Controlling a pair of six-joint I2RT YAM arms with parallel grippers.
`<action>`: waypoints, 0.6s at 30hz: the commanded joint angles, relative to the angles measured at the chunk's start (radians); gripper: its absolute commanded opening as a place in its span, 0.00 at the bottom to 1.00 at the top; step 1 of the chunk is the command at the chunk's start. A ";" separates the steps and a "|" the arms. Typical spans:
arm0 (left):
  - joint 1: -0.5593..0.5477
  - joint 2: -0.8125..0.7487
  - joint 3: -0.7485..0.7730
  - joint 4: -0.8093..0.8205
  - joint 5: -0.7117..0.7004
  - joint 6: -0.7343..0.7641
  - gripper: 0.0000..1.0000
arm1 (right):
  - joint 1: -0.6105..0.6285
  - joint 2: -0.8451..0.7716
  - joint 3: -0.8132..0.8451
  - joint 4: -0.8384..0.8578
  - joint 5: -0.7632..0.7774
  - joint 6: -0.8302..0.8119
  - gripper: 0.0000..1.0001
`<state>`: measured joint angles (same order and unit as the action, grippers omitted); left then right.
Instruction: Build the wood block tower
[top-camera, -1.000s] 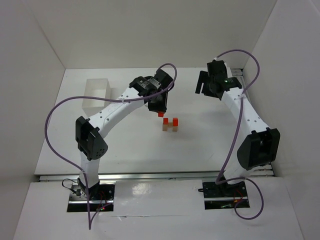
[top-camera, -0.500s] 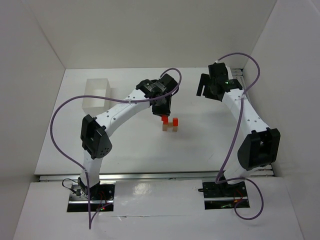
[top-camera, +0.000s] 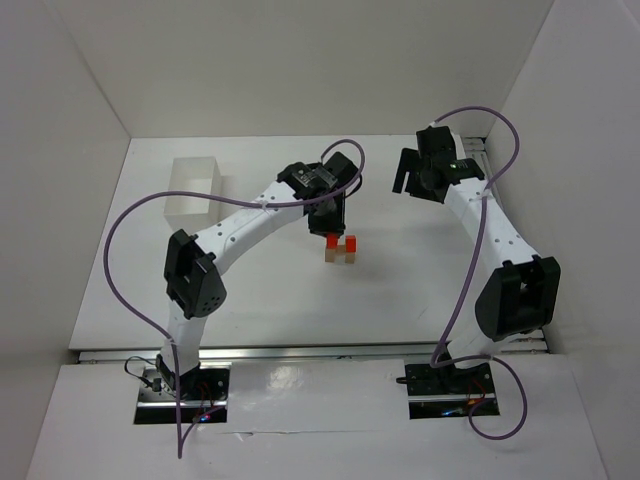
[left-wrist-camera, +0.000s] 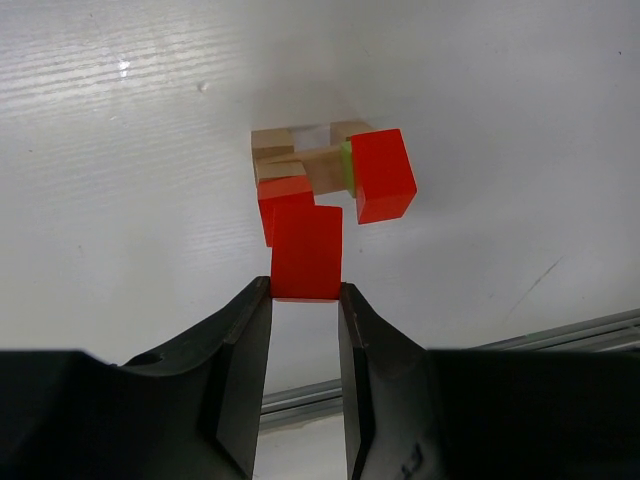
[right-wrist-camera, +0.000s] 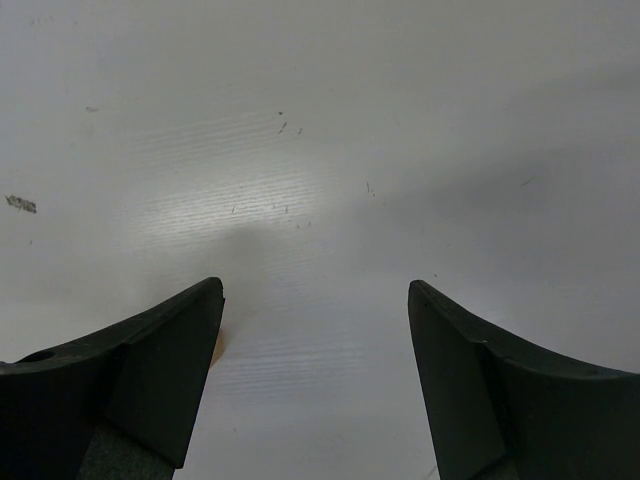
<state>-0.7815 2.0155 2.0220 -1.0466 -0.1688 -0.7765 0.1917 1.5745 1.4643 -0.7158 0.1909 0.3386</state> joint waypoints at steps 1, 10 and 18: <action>-0.004 0.020 0.006 -0.012 -0.015 -0.030 0.12 | -0.008 -0.037 -0.001 0.024 -0.010 -0.004 0.82; -0.004 0.048 0.006 -0.030 -0.051 -0.041 0.12 | -0.008 -0.037 -0.010 0.033 -0.010 -0.013 0.82; -0.004 0.048 0.015 -0.030 -0.051 -0.041 0.12 | -0.008 -0.037 -0.019 0.033 -0.019 -0.013 0.82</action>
<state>-0.7822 2.0686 2.0216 -1.0630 -0.2050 -0.7940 0.1917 1.5742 1.4620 -0.7097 0.1749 0.3347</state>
